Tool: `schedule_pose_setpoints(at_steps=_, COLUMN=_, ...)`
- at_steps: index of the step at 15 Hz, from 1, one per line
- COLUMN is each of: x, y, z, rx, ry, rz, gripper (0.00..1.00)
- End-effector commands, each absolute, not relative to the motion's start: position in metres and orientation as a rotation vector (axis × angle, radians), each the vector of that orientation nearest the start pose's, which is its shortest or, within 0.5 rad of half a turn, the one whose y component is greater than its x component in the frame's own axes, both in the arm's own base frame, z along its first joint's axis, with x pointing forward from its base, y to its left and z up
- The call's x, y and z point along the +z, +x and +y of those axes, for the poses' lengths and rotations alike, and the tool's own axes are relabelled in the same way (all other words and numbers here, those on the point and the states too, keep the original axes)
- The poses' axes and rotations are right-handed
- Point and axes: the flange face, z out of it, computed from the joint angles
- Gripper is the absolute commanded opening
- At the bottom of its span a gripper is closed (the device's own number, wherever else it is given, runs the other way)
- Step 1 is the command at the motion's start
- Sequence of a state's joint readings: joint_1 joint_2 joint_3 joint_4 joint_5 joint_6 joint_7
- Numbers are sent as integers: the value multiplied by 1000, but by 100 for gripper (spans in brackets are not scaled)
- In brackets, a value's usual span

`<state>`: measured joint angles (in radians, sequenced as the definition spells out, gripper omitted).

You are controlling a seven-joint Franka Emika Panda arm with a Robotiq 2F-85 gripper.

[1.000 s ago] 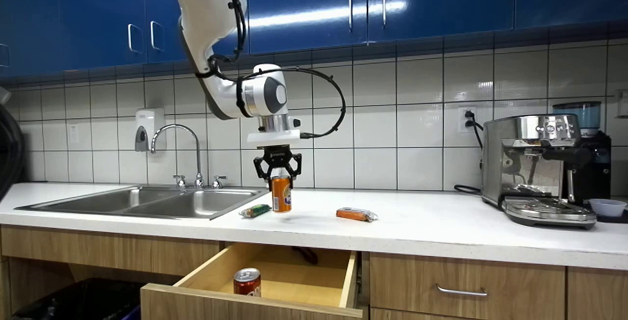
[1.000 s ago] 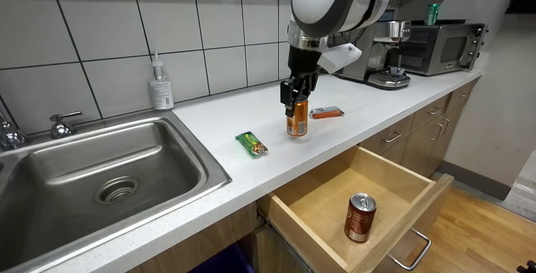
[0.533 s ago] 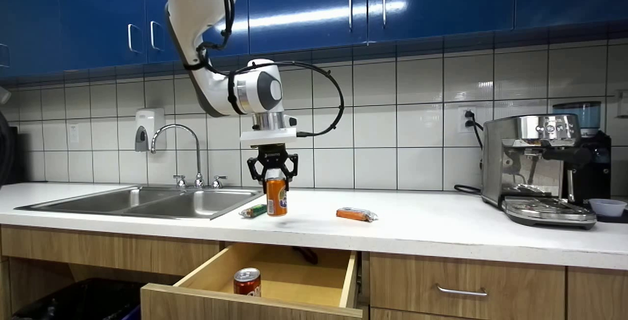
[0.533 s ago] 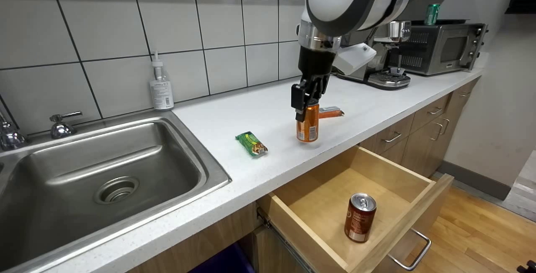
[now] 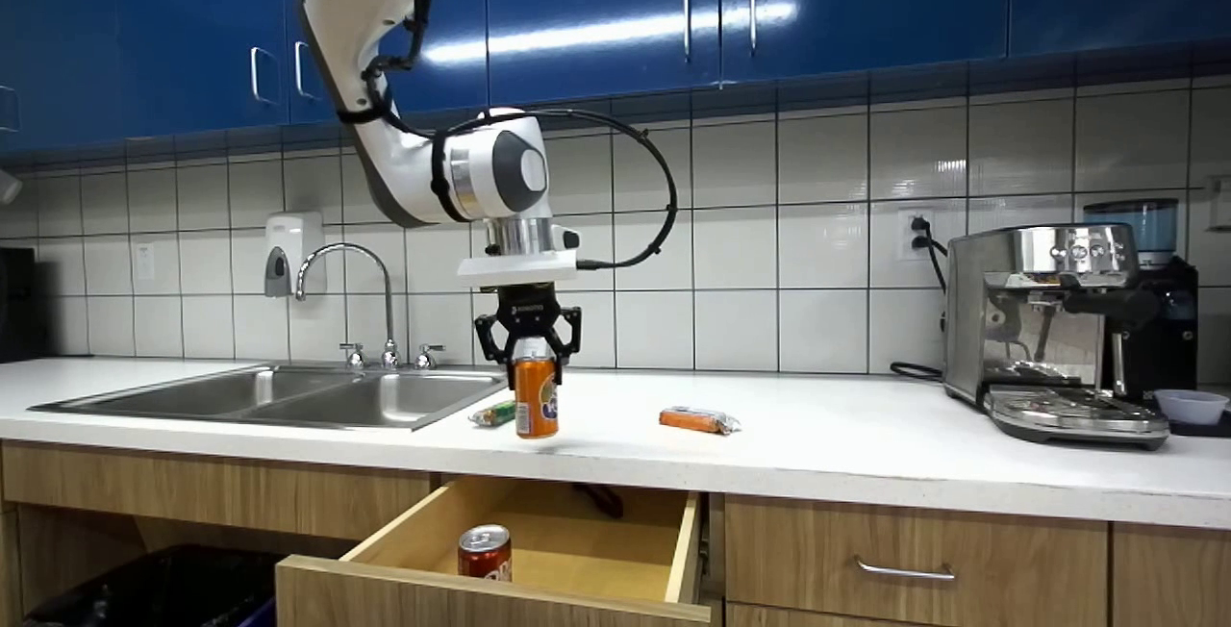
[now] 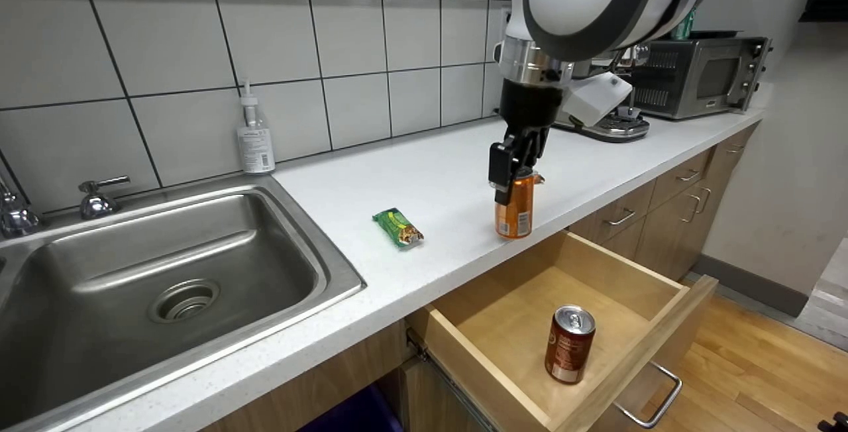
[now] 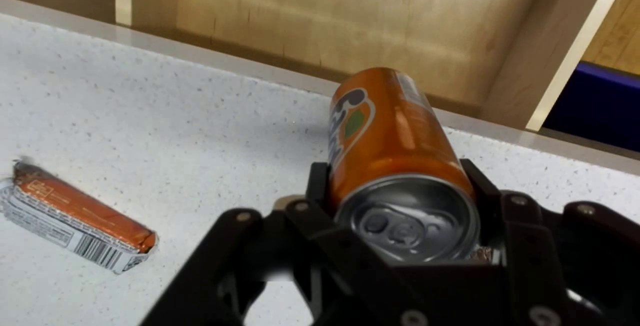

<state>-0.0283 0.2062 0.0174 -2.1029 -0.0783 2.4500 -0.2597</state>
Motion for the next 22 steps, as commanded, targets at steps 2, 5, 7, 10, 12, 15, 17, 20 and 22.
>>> schedule_pose_setpoints(at_steps=2, x=343, y=553, z=-22, rx=-229, ry=-3176, rz=-465, gripper=38)
schedule_pose_setpoints(at_steps=5, x=340, y=538, z=-31, rx=-209, ry=-3179, rz=-432, gripper=38)
schedule_pose_setpoints(at_steps=7, x=338, y=527, z=-35, rx=-189, ry=-3181, rz=-411, gripper=38)
schedule_pose_setpoints(at_steps=10, x=333, y=516, z=-46, rx=-163, ry=-3187, rz=-374, gripper=38)
schedule_pose_setpoints(at_steps=12, x=330, y=511, z=-55, rx=-146, ry=-3196, rz=-347, gripper=38)
schedule_pose_setpoints(at_steps=15, x=322, y=507, z=-72, rx=-135, ry=-3199, rz=-309, gripper=38)
schedule_pose_setpoints(at_steps=17, x=317, y=507, z=-82, rx=-127, ry=-3208, rz=-283, gripper=38)
schedule_pose_setpoints(at_steps=20, x=309, y=510, z=-93, rx=-137, ry=-3217, rz=-272, gripper=38)
schedule_pose_setpoints(at_steps=22, x=303, y=513, z=-96, rx=-147, ry=-3228, rz=-275, gripper=38)
